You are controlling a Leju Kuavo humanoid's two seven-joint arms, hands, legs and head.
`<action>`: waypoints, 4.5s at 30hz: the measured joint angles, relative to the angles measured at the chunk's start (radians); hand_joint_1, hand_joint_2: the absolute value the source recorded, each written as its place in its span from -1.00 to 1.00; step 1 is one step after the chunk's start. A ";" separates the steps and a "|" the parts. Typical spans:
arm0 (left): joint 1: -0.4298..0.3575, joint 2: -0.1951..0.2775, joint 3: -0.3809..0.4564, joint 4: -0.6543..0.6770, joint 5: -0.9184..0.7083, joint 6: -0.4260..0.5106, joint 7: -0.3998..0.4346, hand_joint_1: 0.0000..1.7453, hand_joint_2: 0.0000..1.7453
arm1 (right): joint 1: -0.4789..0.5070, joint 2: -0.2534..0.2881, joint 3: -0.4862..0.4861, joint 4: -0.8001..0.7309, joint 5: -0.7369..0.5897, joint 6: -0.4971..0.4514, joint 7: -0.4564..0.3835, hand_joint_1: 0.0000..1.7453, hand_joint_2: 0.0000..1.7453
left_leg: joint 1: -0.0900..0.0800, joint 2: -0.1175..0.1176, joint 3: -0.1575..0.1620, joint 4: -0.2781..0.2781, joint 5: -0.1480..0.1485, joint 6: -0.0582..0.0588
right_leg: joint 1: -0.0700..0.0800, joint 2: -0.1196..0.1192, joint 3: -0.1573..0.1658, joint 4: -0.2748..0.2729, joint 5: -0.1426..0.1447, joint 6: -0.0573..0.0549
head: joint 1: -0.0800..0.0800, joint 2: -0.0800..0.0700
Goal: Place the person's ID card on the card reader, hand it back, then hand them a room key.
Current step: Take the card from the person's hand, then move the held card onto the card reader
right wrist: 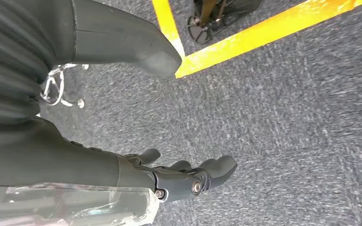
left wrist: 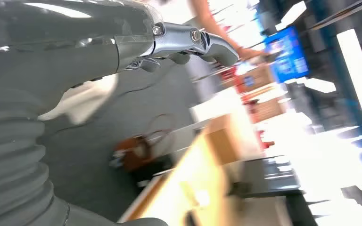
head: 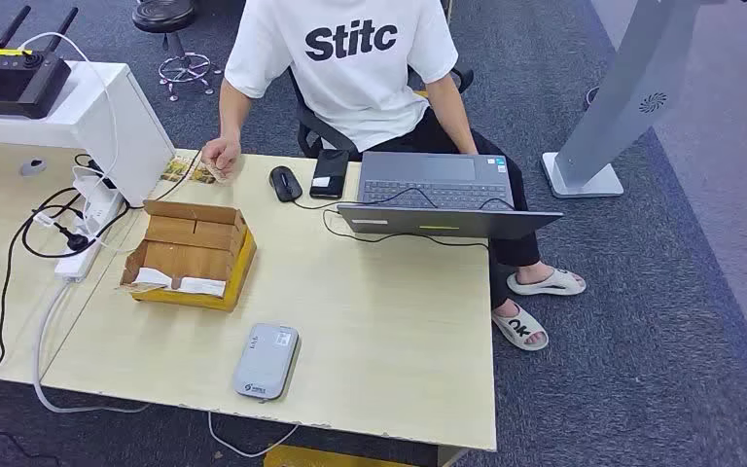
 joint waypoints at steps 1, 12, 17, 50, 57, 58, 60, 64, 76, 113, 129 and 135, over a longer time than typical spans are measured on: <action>-0.003 0.004 -0.003 -0.004 0.000 0.002 -0.001 -1.00 1.00 | 0.000 0.000 0.000 0.000 0.001 0.001 0.002 -1.00 1.00 | 0.000 0.000 0.001 0.000 0.000 0.000 | 0.000 0.000 0.000 0.000 0.000 0.000 | 0.000 0.000; -0.124 0.122 -0.238 -0.066 -0.059 0.091 0.019 -1.00 1.00 | -0.001 0.006 0.019 0.001 0.035 0.045 0.056 -1.00 1.00 | 0.001 0.000 0.001 0.000 0.003 -0.002 | 0.001 0.001 0.001 0.001 0.002 -0.002 | -0.001 0.000; -0.167 0.152 -0.306 -0.061 -0.115 0.108 0.057 -1.00 1.00 | -0.001 0.006 0.020 0.001 0.043 0.052 0.066 -1.00 1.00 | 0.001 0.003 0.002 0.000 0.003 -0.002 | 0.000 0.004 -0.002 0.001 0.002 -0.002 | -0.002 0.000; -0.552 0.338 -1.025 0.248 -0.831 0.020 0.458 -1.00 1.00 | -0.010 0.006 0.054 0.005 0.105 0.151 0.159 -1.00 1.00 | 0.001 0.004 0.001 0.001 0.003 -0.002 | 0.000 0.005 -0.001 0.001 0.004 -0.002 | -0.002 0.000; -0.575 0.365 -1.119 0.295 -0.980 0.038 0.528 -1.00 1.00 | -0.010 0.006 0.068 0.006 0.123 0.168 0.177 -1.00 1.00 | 0.001 0.004 0.000 0.001 0.003 -0.002 | 0.000 0.006 -0.002 0.001 0.004 -0.002 | -0.002 0.000; -0.576 0.366 -1.129 0.301 -0.992 0.040 0.534 -0.93 1.00 | -0.010 0.006 0.068 0.006 0.125 0.169 0.179 -1.00 1.00 | 0.001 0.004 0.000 0.001 0.003 -0.002 | 0.000 0.005 -0.002 0.001 0.004 -0.002 | -0.002 0.000; -0.577 0.369 -1.152 0.316 -1.018 0.042 0.545 -0.08 1.00 | -0.010 0.006 0.070 0.006 0.128 0.170 0.183 -1.00 1.00 | 0.001 0.004 0.000 0.001 0.003 -0.002 | 0.000 0.005 -0.002 0.001 0.004 -0.002 | -0.002 0.000; -0.577 0.370 -1.180 0.334 -1.041 0.043 0.551 1.00 1.00 | -0.009 0.006 0.072 0.007 0.132 0.171 0.185 -1.00 1.00 | 0.001 0.004 -0.001 0.001 0.003 -0.002 | 0.000 0.005 -0.002 0.001 0.004 -0.002 | -0.002 0.000; -0.568 0.370 -1.211 0.365 -1.052 0.044 0.552 1.00 1.00 | -0.009 0.006 0.076 0.009 0.139 0.170 0.186 -1.00 1.00 | 0.001 0.004 -0.001 0.001 0.003 -0.002 | 0.000 0.005 -0.003 0.001 0.004 -0.002 | -0.002 0.000; -0.331 0.251 -1.405 0.079 -0.935 -0.164 0.596 1.00 1.00 | -0.004 0.027 0.079 0.010 0.138 0.146 0.186 -1.00 1.00 | 0.000 0.004 -0.001 0.001 0.003 -0.002 | 0.000 0.005 -0.003 0.001 0.004 -0.002 | -0.002 0.000; -0.225 0.218 -1.444 0.154 -0.976 -0.089 0.614 1.00 1.00 | -0.004 0.032 0.066 0.010 0.151 0.146 0.189 -1.00 1.00 | 0.000 0.003 -0.001 0.001 0.003 -0.002 | 0.000 0.004 -0.003 0.001 0.004 -0.002 | -0.002 0.000; -0.209 0.198 -1.449 0.201 -1.000 -0.073 0.598 1.00 1.00 | -0.004 0.040 0.066 0.010 0.164 0.130 0.204 -1.00 1.00 | 0.000 0.003 -0.002 0.001 0.003 -0.002 | 0.000 0.004 -0.003 0.001 0.004 -0.002 | -0.002 0.000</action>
